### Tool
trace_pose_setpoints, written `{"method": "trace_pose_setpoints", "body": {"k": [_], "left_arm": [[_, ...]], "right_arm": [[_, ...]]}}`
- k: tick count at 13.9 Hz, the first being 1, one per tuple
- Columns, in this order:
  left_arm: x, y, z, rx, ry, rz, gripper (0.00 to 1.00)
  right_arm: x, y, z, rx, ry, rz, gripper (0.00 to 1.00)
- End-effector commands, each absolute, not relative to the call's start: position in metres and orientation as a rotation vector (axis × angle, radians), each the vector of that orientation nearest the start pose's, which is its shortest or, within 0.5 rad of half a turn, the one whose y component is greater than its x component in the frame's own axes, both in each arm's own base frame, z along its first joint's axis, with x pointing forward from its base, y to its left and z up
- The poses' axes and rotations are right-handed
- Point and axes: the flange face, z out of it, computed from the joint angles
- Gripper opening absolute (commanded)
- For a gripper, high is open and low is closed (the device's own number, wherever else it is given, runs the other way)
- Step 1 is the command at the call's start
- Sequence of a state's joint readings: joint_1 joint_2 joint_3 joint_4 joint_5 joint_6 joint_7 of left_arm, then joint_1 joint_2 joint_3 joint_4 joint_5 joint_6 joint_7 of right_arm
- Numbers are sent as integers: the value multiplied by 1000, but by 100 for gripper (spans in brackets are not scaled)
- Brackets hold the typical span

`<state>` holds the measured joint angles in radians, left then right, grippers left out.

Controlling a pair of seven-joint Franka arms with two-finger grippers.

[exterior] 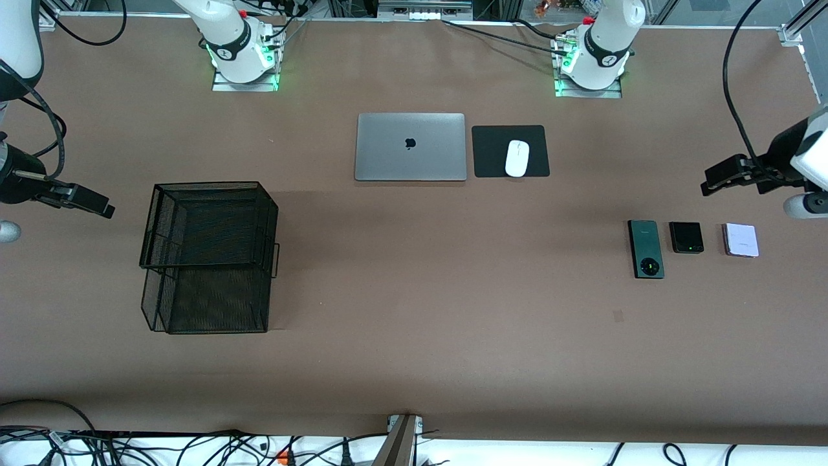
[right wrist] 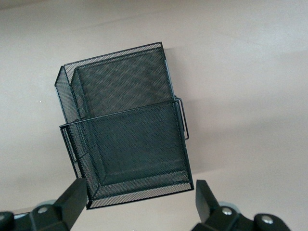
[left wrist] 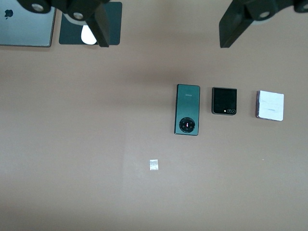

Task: Place phones with both arms

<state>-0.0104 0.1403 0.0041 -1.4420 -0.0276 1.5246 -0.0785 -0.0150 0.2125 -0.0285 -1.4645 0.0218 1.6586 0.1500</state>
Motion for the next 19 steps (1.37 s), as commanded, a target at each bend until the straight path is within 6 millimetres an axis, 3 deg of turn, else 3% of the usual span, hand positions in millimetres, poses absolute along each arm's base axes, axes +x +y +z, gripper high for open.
{"method": "trace_pose_setpoints", "body": {"k": [1,9,16,17,19], "left_arm": [[565,-10,613,-3210,-55,91,100],[566,-9,614,-3209,-64,86,100],[571,-2,599,-3200,-88,127,100],[575,1,591,-3199,-89,136,100],[590,9,552,-3191,-109,128,100]], "right_arm": [[620,-24,559,-3096,299,83,100],[619,-30,554,-3093,308,104,100],[619,-29,553,-3092,306,107,100],[619,-29,553,-3092,306,107,100],[619,-29,553,-3092,306,105,100]]}}
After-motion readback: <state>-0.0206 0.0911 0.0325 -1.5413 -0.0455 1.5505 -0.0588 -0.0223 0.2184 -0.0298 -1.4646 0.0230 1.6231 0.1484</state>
